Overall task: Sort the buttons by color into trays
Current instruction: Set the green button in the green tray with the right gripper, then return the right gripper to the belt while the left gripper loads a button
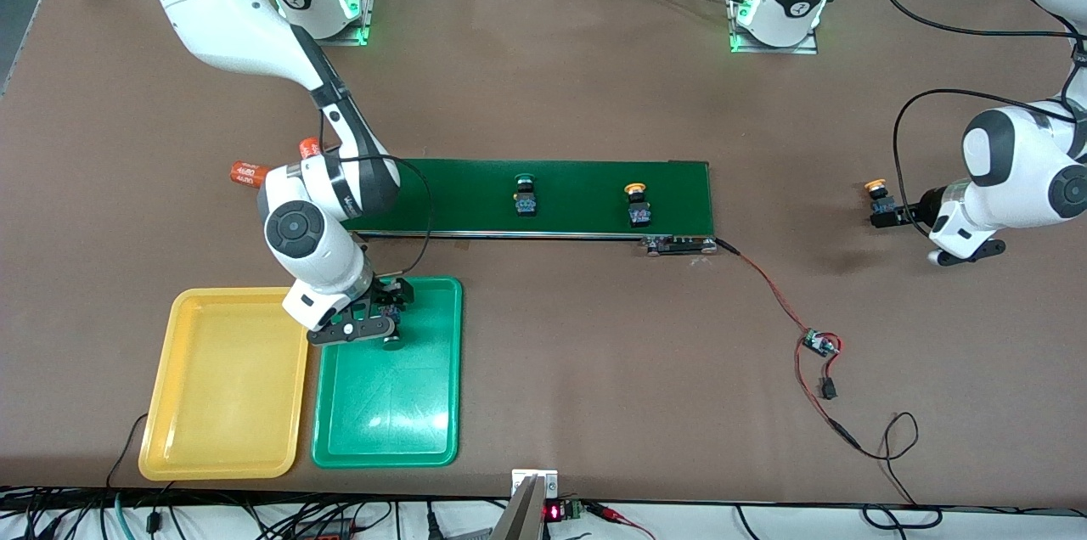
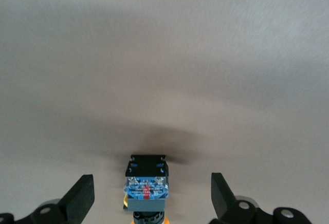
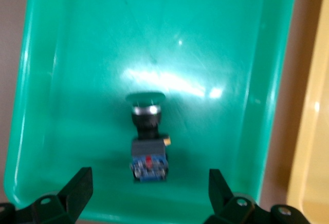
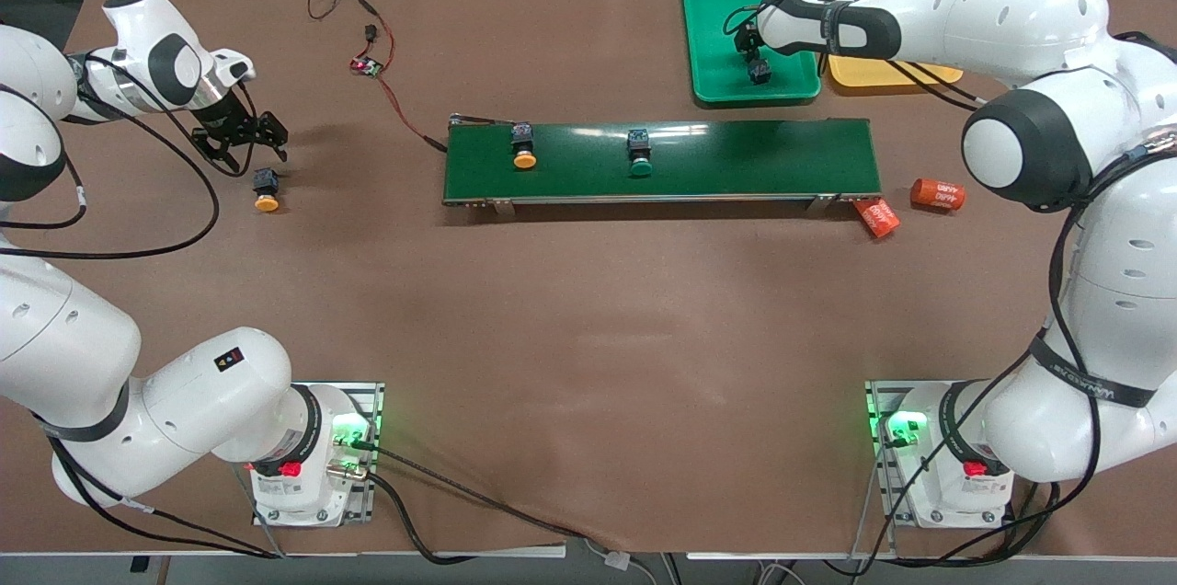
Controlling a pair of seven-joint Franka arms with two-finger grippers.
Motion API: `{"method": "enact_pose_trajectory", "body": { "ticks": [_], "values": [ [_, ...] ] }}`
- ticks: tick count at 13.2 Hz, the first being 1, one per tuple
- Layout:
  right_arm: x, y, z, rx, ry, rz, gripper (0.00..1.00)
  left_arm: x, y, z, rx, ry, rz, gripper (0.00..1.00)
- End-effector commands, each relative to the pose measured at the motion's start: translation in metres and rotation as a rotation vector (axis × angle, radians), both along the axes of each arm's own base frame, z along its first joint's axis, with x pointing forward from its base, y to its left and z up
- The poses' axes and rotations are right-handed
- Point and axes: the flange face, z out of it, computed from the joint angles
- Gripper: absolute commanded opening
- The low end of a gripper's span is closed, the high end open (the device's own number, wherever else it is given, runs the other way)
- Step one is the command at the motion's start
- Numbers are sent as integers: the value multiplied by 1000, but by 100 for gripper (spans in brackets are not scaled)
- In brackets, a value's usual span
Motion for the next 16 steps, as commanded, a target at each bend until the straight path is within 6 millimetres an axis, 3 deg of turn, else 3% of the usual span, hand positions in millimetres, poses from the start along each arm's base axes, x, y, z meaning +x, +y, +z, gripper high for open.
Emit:
{"method": "enact_pose_trajectory", "body": {
  "ticks": [1,6,7,12,13,16],
  "values": [
    [-43,-23,48,-28,63,-22,100,-15,-3,-6,-1,27,-28,100],
    [-119,-51,102,-30,81,-26,100,-24,1,-21,-15,50,-18,100],
    [-137,-58,111,-32,87,-28,100,-26,5,-23,-18,55,-10,96],
    [-201,-93,144,-33,96,-58,100,-35,3,-28,-32,107,-14,29],
    [-211,-84,149,-1,113,-77,100,-34,3,-25,-31,119,-16,16],
    [-231,-47,146,32,146,-93,100,-13,-5,4,-6,93,-44,1]
  ]
}}
